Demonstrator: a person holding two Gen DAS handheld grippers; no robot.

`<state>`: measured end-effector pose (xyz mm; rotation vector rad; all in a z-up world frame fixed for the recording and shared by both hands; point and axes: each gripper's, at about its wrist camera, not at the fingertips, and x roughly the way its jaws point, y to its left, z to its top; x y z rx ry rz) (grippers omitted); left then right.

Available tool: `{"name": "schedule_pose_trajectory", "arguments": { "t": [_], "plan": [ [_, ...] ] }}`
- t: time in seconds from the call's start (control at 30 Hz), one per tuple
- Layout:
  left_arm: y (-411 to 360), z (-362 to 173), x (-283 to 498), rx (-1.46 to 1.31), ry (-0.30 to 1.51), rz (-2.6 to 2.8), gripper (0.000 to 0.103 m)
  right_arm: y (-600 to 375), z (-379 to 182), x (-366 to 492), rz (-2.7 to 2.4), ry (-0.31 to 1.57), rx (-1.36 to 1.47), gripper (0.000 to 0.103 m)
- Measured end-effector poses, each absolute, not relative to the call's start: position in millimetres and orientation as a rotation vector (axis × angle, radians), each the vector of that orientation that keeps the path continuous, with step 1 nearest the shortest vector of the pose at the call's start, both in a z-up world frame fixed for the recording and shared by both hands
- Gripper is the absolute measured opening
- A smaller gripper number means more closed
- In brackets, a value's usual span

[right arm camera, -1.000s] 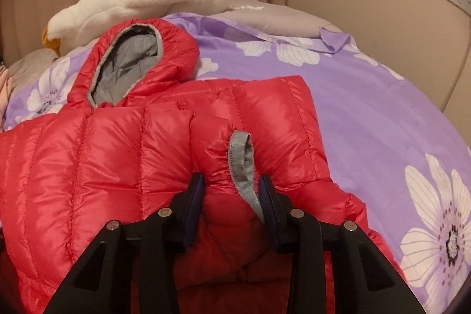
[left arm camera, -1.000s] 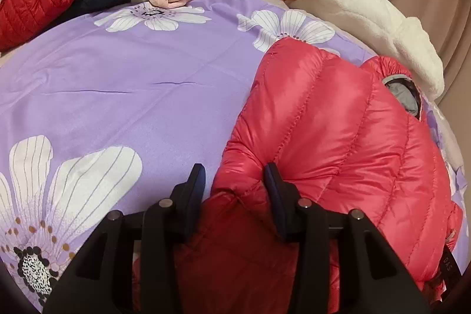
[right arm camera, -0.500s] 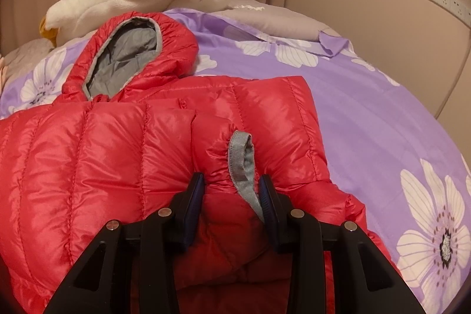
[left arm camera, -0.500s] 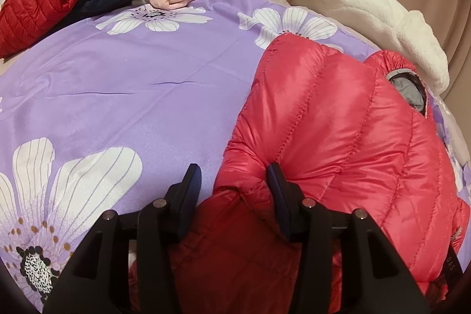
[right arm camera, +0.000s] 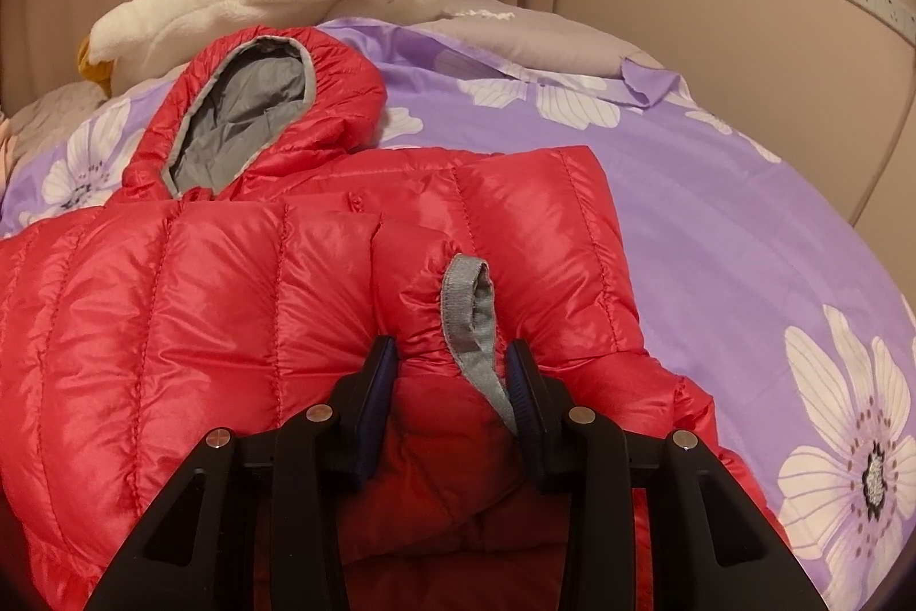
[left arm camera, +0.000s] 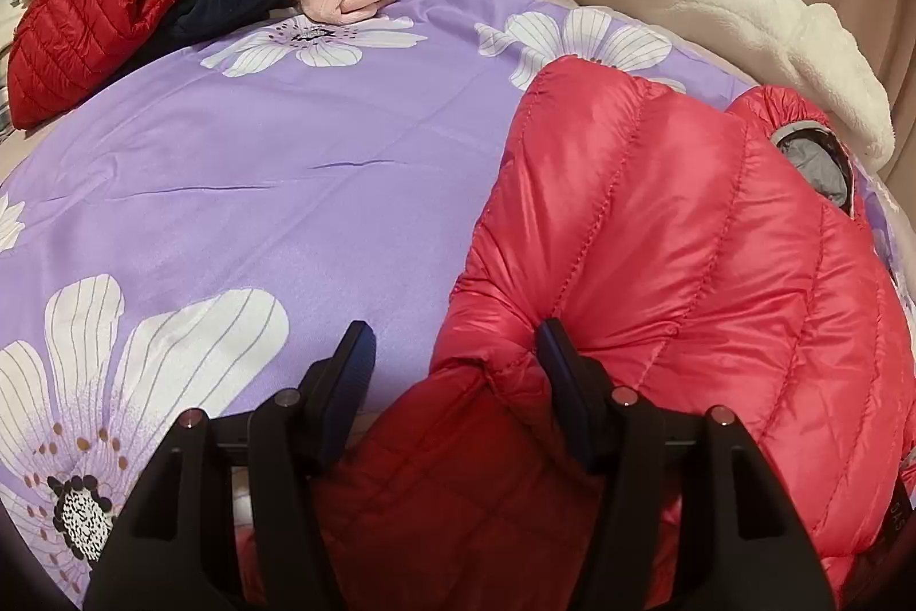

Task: Fold large clothes

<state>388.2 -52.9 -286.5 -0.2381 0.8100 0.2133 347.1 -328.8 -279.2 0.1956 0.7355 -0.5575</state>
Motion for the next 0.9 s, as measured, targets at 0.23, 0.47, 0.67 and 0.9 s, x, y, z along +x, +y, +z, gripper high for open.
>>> {"name": "schedule_pose_trajectory", "arguments": {
  "t": [0.23,0.47,0.67,0.9],
  "plan": [
    [-53.3,-286.2,387.9,-0.237,0.81,0.214,0.06,-329.5,-279.8,347.7,-0.554,0.735,0.201,0.038],
    [-53.9,-285.9,387.9,-0.237,0.811,0.214,0.06,-329.7,-280.1,347.8,-0.554,0.735,0.203,0.039],
    [-53.9,-285.9,387.9,-0.237,0.811,0.215,0.06,-330.4,-280.3,347.5,-0.554,0.735,0.205,0.039],
    [-53.2,-285.8,387.2,-0.233,0.813,0.219,0.061,-330.7,-280.6,348.1,-0.554,0.735,0.206,0.039]
  ]
}}
